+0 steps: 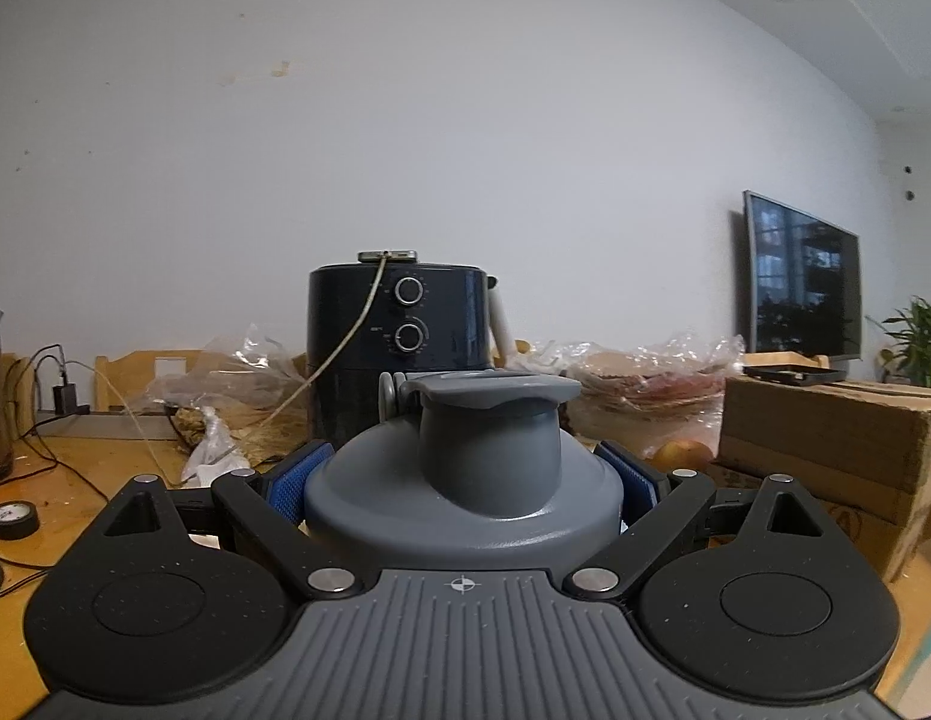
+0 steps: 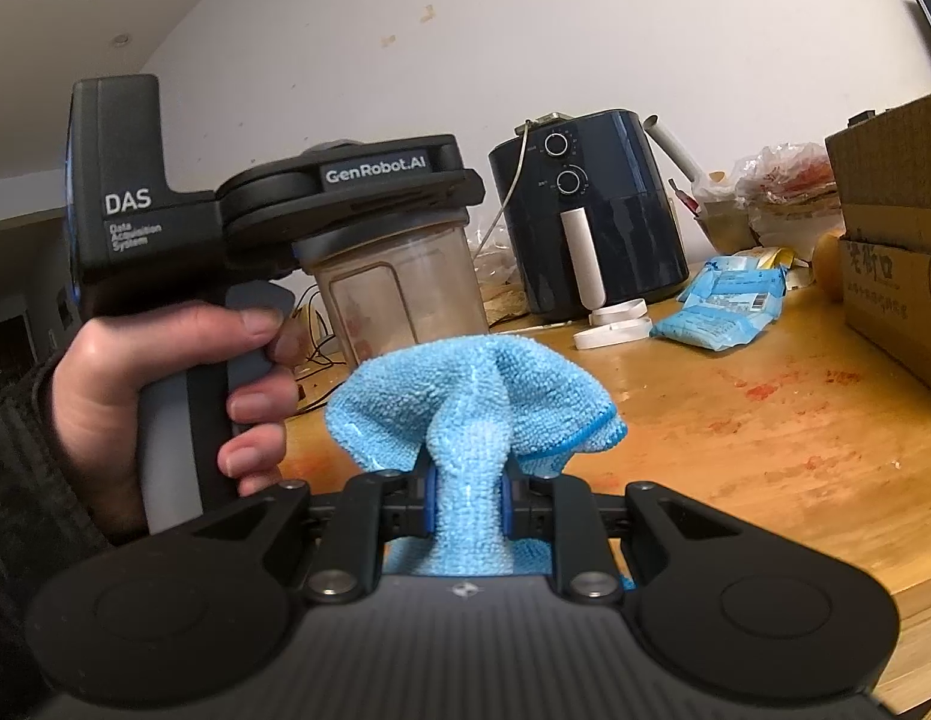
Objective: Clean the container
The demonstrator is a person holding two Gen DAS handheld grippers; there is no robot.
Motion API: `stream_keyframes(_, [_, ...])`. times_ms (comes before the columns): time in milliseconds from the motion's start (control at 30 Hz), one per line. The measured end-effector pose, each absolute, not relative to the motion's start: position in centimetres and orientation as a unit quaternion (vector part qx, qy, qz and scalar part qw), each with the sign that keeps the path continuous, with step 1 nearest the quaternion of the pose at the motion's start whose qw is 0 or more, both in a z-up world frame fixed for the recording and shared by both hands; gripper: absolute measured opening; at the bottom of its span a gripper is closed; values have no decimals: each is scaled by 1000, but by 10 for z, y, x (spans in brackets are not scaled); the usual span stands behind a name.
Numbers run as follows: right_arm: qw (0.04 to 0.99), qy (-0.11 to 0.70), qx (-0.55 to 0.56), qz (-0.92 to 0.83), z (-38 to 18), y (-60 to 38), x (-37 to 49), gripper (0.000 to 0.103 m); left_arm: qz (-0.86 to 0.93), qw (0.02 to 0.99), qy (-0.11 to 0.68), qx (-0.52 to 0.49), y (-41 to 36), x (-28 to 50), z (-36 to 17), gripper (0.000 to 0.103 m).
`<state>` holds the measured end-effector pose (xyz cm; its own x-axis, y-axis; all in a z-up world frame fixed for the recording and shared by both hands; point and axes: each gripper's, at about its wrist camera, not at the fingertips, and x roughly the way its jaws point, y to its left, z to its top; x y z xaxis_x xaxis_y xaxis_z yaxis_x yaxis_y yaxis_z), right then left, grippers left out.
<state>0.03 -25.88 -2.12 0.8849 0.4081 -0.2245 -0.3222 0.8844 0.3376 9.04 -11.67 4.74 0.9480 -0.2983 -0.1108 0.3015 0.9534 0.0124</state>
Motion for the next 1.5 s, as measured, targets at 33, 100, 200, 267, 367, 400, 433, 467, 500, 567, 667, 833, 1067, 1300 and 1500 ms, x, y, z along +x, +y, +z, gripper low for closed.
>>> stream_keyframes(33, [960, 146, 146, 190, -21, -259, 0, 17, -159, 986, 54, 15, -115, 91, 47, 95])
stream_keyframes(100, [960, 145, 145, 190, -21, -258, 0, 16, -176, 983, 53, 15, -111, 92, 47, 95])
stream_keyframes(200, [960, 145, 143, 190, -21, -257, 0, 16, -201, 978, 53, 17, -105, 94, 47, 95])
stream_keyframes(267, [960, 145, 142, 191, -20, -256, 0, 16, -215, 975, 53, 18, -102, 95, 47, 95])
stream_keyframes(367, [960, 144, 141, 192, -20, -255, 0, 16, -233, 971, 53, 19, -98, 97, 46, 95])
stream_keyframes(400, [960, 144, 140, 193, -19, -255, -1, 16, -238, 970, 52, 19, -97, 98, 46, 95])
stream_keyframes(433, [960, 143, 140, 193, -19, -255, -1, 16, -244, 968, 53, 19, -96, 98, 46, 95])
stream_keyframes(467, [960, 143, 140, 193, -19, -255, -1, 16, -249, 967, 53, 20, -94, 99, 46, 95])
stream_keyframes(500, [960, 143, 140, 193, -19, -255, -1, 16, -255, 965, 53, 19, -93, 99, 46, 95])
stream_keyframes(567, [960, 143, 141, 194, -18, -254, -1, 16, -264, 963, 51, 20, -91, 101, 45, 95])
stream_keyframes(667, [960, 142, 141, 195, -18, -254, -1, 16, -275, 960, 50, 20, -89, 102, 44, 95])
stream_keyframes(833, [960, 140, 141, 197, -17, -254, -2, 16, -293, 955, 46, 19, -84, 104, 43, 95])
stream_keyframes(1067, [960, 140, 144, 198, -18, -255, -1, 16, -322, 946, 44, 19, -76, 110, 41, 95])
stream_keyframes(1300, [960, 139, 141, 199, -16, -254, -2, 16, -361, 931, 43, 20, -70, 116, 39, 95])
stream_keyframes(1500, [961, 137, 137, 198, -15, -252, -2, 16, -395, 917, 43, 20, -65, 122, 39, 95])
